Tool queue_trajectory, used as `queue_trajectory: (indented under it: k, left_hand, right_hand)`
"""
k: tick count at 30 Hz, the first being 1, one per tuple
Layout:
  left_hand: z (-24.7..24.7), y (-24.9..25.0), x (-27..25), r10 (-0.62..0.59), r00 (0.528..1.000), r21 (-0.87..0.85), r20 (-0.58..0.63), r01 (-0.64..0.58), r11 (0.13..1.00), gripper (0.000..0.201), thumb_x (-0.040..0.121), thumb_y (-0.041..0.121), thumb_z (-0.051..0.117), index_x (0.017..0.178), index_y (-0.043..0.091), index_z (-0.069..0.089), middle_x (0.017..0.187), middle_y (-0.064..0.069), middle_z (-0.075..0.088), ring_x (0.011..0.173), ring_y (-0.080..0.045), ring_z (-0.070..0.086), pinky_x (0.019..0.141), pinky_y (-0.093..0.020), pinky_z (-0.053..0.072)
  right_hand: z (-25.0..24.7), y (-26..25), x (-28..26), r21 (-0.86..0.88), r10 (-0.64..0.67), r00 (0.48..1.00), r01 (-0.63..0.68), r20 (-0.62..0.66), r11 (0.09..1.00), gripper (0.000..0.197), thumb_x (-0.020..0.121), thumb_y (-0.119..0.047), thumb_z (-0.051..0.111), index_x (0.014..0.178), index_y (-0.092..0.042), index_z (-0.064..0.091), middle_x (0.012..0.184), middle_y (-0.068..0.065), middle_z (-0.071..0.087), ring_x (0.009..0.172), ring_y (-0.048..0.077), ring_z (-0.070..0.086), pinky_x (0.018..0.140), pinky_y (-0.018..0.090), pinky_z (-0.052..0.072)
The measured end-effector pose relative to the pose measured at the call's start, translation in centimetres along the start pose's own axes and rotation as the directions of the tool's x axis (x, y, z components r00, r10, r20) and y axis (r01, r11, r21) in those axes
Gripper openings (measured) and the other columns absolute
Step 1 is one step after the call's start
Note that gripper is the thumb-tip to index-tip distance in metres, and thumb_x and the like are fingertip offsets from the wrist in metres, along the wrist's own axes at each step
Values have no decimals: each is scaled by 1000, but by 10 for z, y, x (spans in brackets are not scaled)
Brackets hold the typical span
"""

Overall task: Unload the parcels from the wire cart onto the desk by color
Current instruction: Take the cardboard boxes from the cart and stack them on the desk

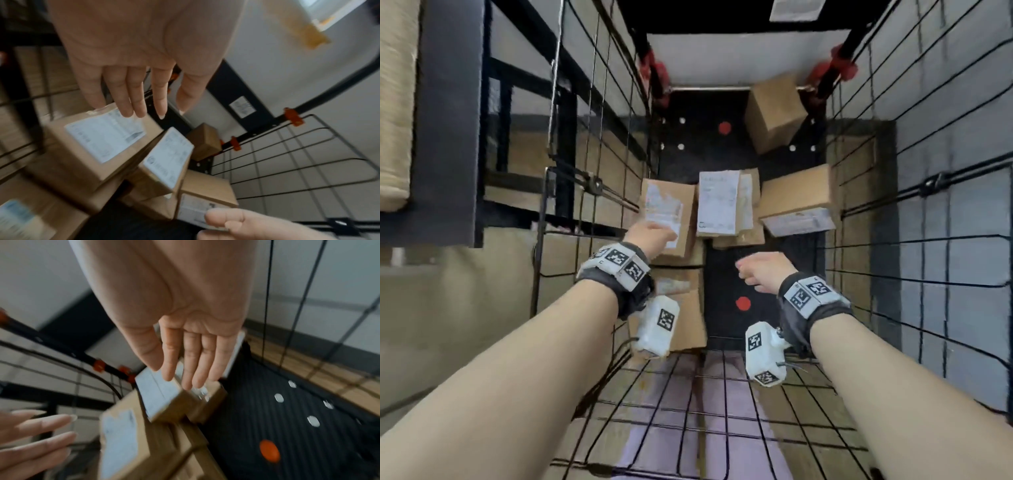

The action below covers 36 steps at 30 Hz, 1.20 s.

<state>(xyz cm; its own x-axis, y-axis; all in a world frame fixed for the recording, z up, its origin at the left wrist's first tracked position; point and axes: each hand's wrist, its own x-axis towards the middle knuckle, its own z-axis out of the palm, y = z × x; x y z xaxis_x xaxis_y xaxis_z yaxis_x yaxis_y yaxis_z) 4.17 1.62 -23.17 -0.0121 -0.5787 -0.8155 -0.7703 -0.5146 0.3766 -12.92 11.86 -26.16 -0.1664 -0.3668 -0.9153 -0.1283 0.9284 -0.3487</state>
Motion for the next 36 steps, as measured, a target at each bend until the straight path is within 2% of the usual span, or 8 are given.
queue_trajectory:
  k: [4,7,12,16,22,27,33,36]
  left_hand:
    - [17,-40,23,-80,996,18,26,79,997,28,91,18,57,117,9,63,119,-2,60,117,-21,53,79,-18,34]
    - [23,-65,36,-174,984,74,42,171,983,28,91,22,56,116,10,62,124,-7,59,111,-24,54,79,-22,38]
    - [32,-85,50,-294,952,225,88,268,937,39,91,28,51,120,4,59,122,-17,59,98,-29,55,82,-30,42]
    - [36,-87,51,-361,927,189,101,338,922,46,90,31,52,126,2,53,119,-16,58,102,-30,56,85,-31,42]
    - [43,-59,52,-284,950,164,128,262,951,41,94,29,50,125,3,54,128,-16,55,113,-30,52,91,-29,38]
    - [54,-40,48,-314,938,47,146,310,949,41,91,28,56,123,3,53,127,-13,54,115,-32,52,98,-33,42]
    - [56,-11,33,-246,959,-120,142,263,957,39,89,23,58,118,-2,57,114,-18,60,92,-24,50,97,-41,46]
    - [48,11,17,-247,962,-135,119,262,956,21,89,25,57,91,5,57,92,-11,57,88,-26,53,94,-40,47]
  right_hand:
    - [40,26,38,-28,61,994,-59,91,998,28,89,-21,61,113,-9,65,110,7,62,108,22,57,90,33,45]
    - [66,33,48,-74,146,975,-135,167,988,54,81,-49,65,128,-25,54,125,-3,54,117,19,53,90,33,50]
    - [90,39,62,-123,221,936,-194,273,973,94,77,-64,60,150,-21,21,152,5,29,134,28,37,109,43,37]
    - [96,51,66,-58,310,894,-308,324,950,110,64,-80,56,150,-21,20,154,7,26,136,32,34,109,50,35]
    - [70,51,69,77,322,914,-350,246,934,84,62,-69,62,129,-20,50,129,10,53,113,31,55,100,46,45]
    - [29,38,68,87,292,948,-304,126,949,63,83,-51,57,132,-12,46,117,10,53,112,29,56,102,44,43]
    - [-5,34,49,144,322,946,-323,26,936,75,77,-55,64,134,-11,44,119,13,54,107,30,55,100,45,45]
    - [-18,26,33,169,308,951,-300,-25,939,89,64,-62,68,134,-12,46,128,13,54,110,31,56,99,46,46]
